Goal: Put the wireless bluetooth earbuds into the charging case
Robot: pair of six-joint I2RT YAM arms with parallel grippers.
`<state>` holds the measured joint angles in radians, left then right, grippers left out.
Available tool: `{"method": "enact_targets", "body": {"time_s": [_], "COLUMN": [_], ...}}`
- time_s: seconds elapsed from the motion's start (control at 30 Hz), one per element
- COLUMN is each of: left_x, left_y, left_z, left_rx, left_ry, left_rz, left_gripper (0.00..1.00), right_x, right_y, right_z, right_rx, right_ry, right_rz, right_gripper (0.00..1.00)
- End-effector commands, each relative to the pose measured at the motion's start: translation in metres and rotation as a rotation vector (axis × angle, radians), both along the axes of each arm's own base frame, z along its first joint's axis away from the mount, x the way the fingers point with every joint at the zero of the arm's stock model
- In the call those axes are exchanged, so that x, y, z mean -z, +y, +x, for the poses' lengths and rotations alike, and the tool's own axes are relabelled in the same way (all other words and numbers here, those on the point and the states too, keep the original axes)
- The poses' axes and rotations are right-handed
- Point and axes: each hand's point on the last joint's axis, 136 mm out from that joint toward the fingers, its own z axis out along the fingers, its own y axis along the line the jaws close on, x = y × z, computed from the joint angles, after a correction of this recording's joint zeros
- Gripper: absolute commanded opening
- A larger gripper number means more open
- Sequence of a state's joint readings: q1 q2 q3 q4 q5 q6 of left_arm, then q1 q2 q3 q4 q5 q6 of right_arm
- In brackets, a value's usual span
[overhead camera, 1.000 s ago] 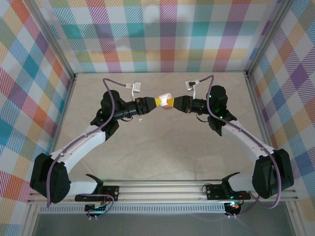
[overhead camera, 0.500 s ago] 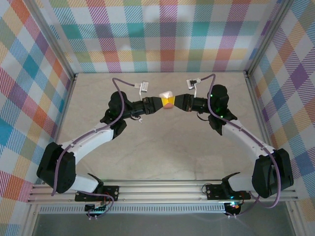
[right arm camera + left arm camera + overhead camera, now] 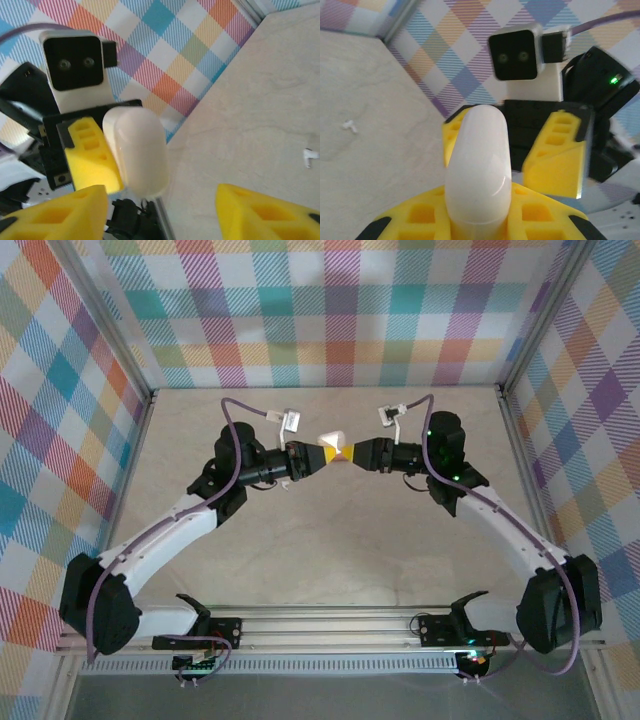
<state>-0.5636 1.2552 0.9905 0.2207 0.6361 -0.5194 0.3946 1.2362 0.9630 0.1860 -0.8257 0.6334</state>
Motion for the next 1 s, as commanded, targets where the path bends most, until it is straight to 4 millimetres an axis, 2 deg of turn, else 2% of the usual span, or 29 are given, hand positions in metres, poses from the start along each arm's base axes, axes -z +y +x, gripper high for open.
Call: {"method": "enact_targets", "body": {"time_s": [0.0, 0.13, 0.23, 0.33, 0.43, 0.6, 0.73, 0.83, 0.97], "left_x": [-0.002, -0.005, -0.012, -0.014, -0.021, -0.025, -0.028, -0.029, -0.030], "left_y": [0.012, 0.012, 0.010, 0.012, 0.015, 0.015, 0.013, 0.012, 0.010], "left_z": [-0.009, -0.030, -0.053, -0.075, -0.086, -0.095, -0.098, -0.097, -0.096], "left_rx": [-0.010, 0.117, 0.255, 0.372, 0.417, 0.464, 0.482, 0.483, 0.488], "left_ry": [-0.151, -0.277, -0.407, -0.498, -0.549, -0.533, -0.522, -0.514, -0.498], "left_rz": [0.150, 0.235, 0.279, 0.290, 0.287, 0.275, 0.245, 0.237, 0.226], "left_gripper": [0.00, 0.00, 0.00, 0.00, 0.00, 0.00, 0.00, 0.00, 0.00], "right_x": [-0.035, -0.050, -0.061, -0.069, -0.062, -0.054, -0.046, -0.039, -0.035], "right_y": [-0.013, -0.014, -0.011, -0.006, 0.002, 0.009, 0.020, 0.027, 0.033], "right_z": [-0.026, -0.058, -0.075, -0.079, -0.075, -0.072, -0.081, -0.084, -0.087], "right_rx": [-0.030, -0.166, -0.286, -0.349, -0.329, -0.302, -0.338, -0.351, -0.363], "right_ry": [-0.259, -0.387, -0.392, -0.373, -0.405, -0.431, -0.443, -0.424, -0.422], "right_rz": [-0.070, -0.092, -0.067, -0.039, -0.101, -0.153, -0.181, -0.202, -0.210], "right_gripper": [0.66, 0.68, 0.55, 0.50, 0.56, 0.64, 0.67, 0.73, 0.71]}}
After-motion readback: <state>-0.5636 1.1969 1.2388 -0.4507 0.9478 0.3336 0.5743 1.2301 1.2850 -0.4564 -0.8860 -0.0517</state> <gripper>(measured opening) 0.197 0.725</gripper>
